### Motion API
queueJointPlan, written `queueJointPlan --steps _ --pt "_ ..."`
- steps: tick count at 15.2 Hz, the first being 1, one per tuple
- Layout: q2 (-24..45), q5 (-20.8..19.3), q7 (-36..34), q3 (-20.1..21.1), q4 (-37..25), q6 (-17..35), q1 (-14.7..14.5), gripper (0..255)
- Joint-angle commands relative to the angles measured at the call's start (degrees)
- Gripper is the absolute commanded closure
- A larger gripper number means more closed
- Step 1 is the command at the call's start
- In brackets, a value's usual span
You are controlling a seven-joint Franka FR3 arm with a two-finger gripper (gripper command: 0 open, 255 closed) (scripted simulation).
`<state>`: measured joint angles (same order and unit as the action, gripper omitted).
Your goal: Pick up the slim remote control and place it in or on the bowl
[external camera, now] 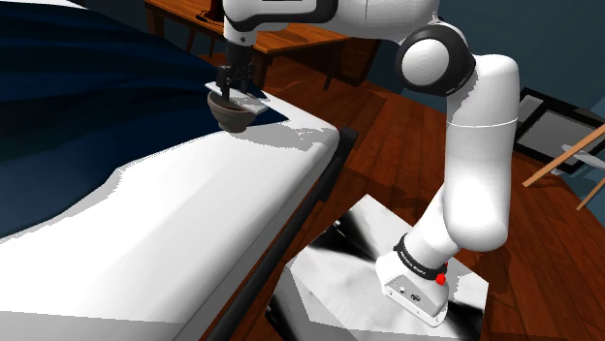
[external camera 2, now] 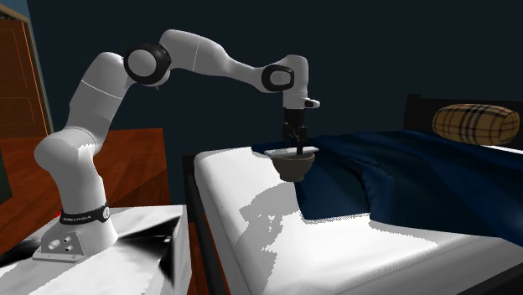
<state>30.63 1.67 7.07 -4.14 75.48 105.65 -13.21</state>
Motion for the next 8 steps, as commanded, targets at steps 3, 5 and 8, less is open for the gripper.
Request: queueJointPlan --steps 3,5,8 --pt "-0.13 -0.03 -0.06 -0.03 -5.56 -5.69 0.08 0" --pt "0.01 -0.03 -0.07 -0.03 -7.31 -7.29 0.12 0" --pt "0.01 -0.03 -0.07 -0.03 -7.31 -7.29 0.12 0"
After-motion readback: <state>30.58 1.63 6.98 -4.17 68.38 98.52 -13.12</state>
